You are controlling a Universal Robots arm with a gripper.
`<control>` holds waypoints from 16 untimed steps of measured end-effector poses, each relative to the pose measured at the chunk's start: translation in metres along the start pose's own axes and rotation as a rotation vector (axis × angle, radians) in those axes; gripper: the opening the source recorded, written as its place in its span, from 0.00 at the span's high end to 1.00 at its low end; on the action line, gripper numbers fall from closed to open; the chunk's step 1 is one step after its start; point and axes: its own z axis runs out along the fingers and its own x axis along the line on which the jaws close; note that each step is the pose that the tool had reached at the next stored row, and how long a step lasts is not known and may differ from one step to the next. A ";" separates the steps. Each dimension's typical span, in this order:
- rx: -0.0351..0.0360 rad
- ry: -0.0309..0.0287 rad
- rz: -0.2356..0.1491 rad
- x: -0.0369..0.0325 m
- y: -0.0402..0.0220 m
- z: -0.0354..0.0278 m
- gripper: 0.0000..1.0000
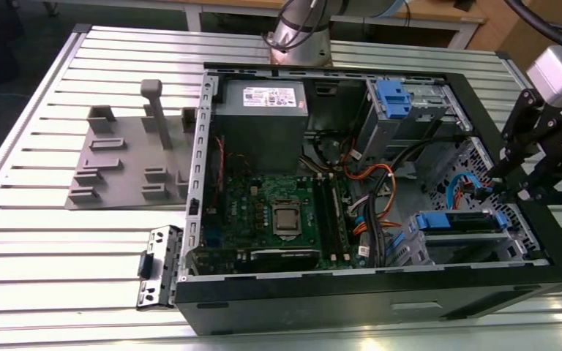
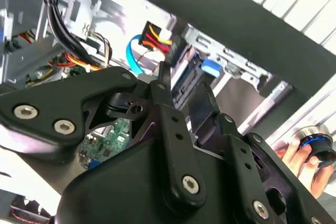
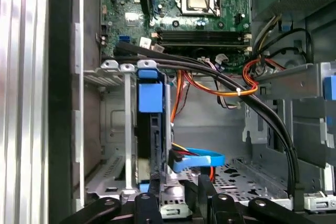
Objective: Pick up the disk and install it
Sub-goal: 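Insert the first disk wire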
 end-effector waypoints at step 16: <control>0.0003 0.0531 0.002 -0.0079 -0.0145 0.0168 0.59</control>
